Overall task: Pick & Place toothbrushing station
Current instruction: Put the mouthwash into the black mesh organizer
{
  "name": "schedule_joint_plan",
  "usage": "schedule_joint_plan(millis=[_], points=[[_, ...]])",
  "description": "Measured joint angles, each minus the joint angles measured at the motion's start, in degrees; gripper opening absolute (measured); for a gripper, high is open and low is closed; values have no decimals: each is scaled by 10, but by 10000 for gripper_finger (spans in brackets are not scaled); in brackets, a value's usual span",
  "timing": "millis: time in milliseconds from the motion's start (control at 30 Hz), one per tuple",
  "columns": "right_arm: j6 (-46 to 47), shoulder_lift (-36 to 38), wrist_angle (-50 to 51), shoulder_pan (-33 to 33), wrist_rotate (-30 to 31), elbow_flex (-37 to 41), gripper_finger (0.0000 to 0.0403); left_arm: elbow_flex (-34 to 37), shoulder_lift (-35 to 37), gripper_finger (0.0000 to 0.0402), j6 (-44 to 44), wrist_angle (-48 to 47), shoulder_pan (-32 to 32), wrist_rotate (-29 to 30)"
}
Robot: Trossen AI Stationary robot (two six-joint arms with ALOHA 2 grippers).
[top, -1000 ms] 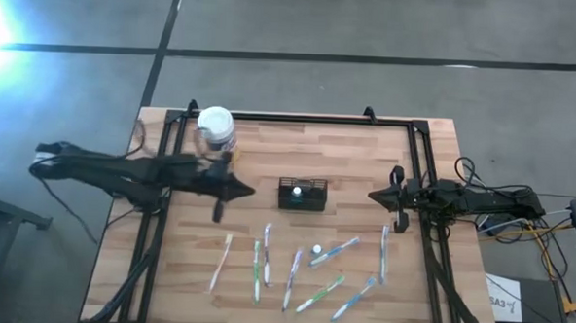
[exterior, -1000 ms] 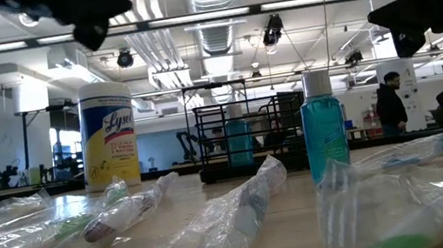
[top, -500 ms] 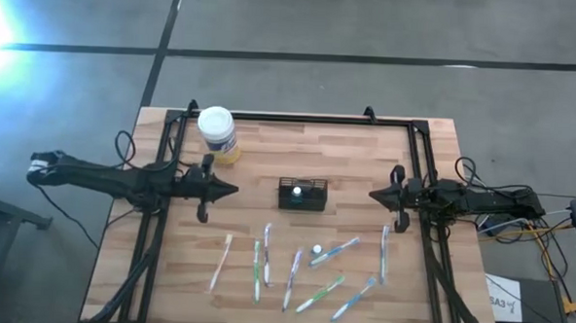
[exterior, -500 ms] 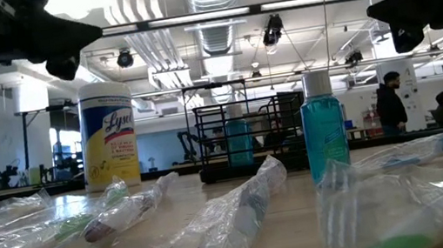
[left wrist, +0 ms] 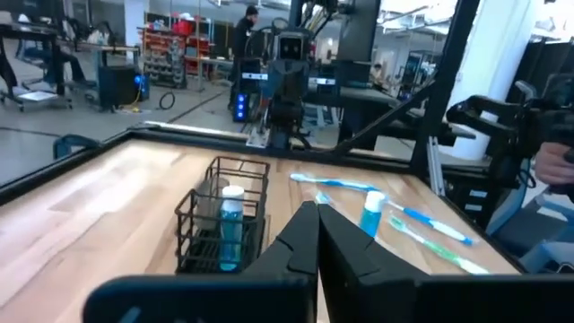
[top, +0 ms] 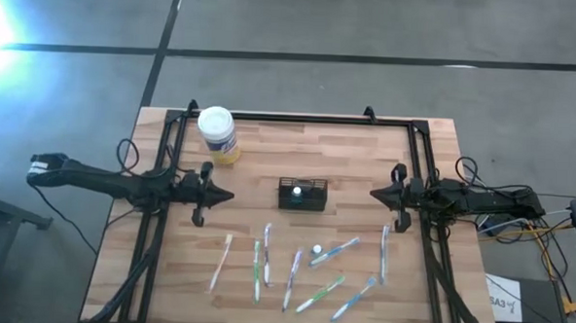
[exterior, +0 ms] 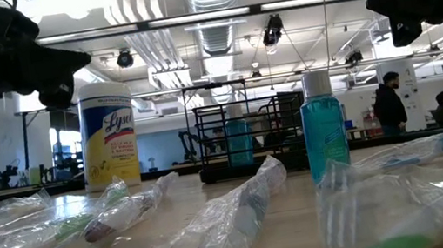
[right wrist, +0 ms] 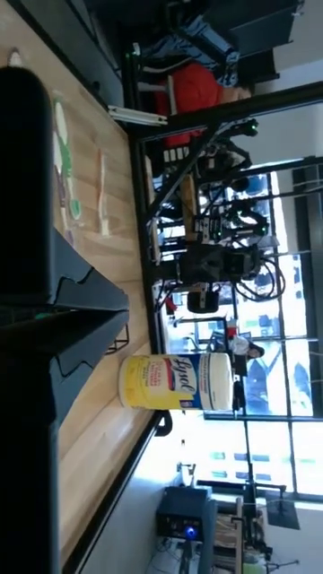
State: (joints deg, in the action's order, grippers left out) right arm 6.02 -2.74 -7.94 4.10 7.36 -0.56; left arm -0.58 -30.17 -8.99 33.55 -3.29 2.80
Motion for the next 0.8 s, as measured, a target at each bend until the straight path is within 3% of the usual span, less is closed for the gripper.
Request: schedule_joint_plan(millis=[400, 567, 800], points=[[27, -9, 22, 0, -33, -30, 8, 0, -1, 10, 9, 4, 0, 8], [21, -76, 135, 0, -14, -147, 8, -6, 1, 5, -3, 5, 0, 8], [29, -278, 332, 0, 22, -363, 8, -6, 1, 19, -4, 1, 0, 8]])
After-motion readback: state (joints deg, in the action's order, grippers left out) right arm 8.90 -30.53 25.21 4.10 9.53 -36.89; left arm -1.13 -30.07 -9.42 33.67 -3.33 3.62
